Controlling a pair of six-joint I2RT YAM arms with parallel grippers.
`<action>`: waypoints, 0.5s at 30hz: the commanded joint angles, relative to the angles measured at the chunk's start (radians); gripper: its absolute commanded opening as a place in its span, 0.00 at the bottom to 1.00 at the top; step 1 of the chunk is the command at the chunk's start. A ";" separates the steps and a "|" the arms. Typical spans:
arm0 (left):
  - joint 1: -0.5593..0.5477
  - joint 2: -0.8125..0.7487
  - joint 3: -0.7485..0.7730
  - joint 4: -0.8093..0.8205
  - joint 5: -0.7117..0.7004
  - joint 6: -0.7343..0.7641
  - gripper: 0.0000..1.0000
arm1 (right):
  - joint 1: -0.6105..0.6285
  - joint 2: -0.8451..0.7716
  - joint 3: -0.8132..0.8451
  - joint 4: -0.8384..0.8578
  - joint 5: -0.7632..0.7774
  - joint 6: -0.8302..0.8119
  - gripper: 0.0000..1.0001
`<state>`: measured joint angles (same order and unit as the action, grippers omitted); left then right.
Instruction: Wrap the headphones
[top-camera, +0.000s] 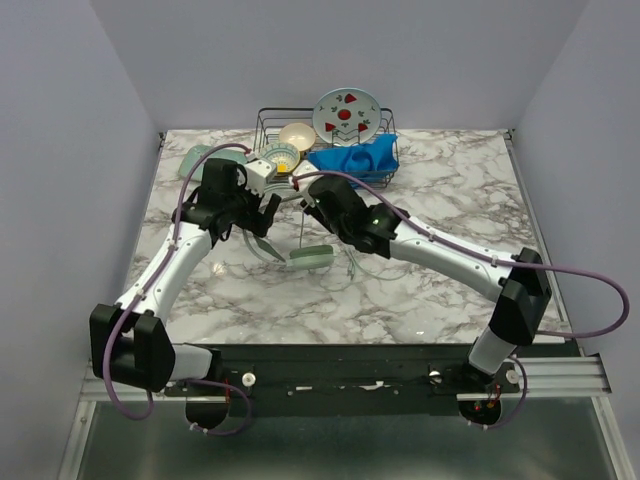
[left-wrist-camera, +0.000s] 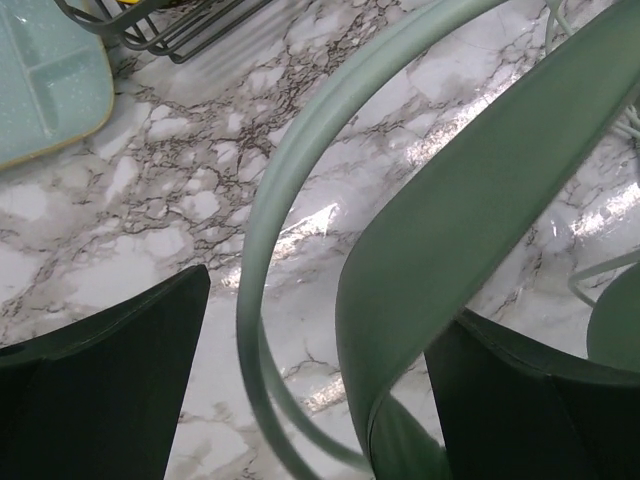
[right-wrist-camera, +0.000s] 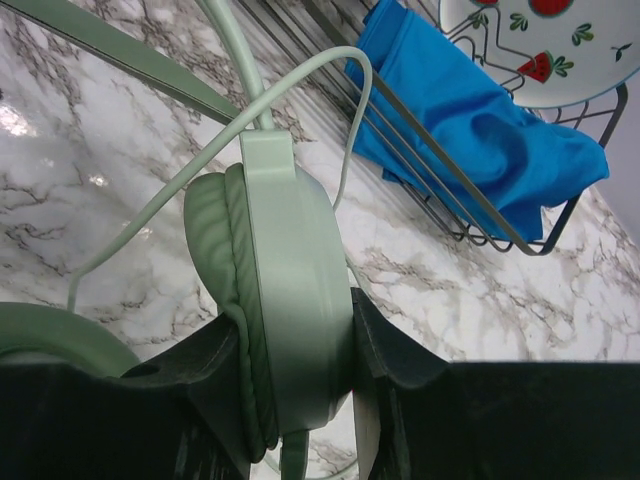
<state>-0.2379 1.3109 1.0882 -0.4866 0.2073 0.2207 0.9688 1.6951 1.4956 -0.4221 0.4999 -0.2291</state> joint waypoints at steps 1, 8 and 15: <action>-0.008 0.008 -0.002 0.048 0.027 0.002 0.87 | 0.008 -0.087 -0.014 0.109 -0.055 0.008 0.01; -0.008 -0.024 -0.002 0.034 0.084 -0.004 0.16 | 0.008 -0.101 -0.049 0.154 -0.084 -0.003 0.01; -0.008 -0.097 0.018 0.023 0.067 0.012 0.00 | 0.008 -0.126 -0.070 0.190 -0.138 -0.010 0.54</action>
<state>-0.2207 1.2957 1.0836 -0.4614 0.1989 0.1970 0.9695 1.6207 1.4380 -0.3569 0.4492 -0.2363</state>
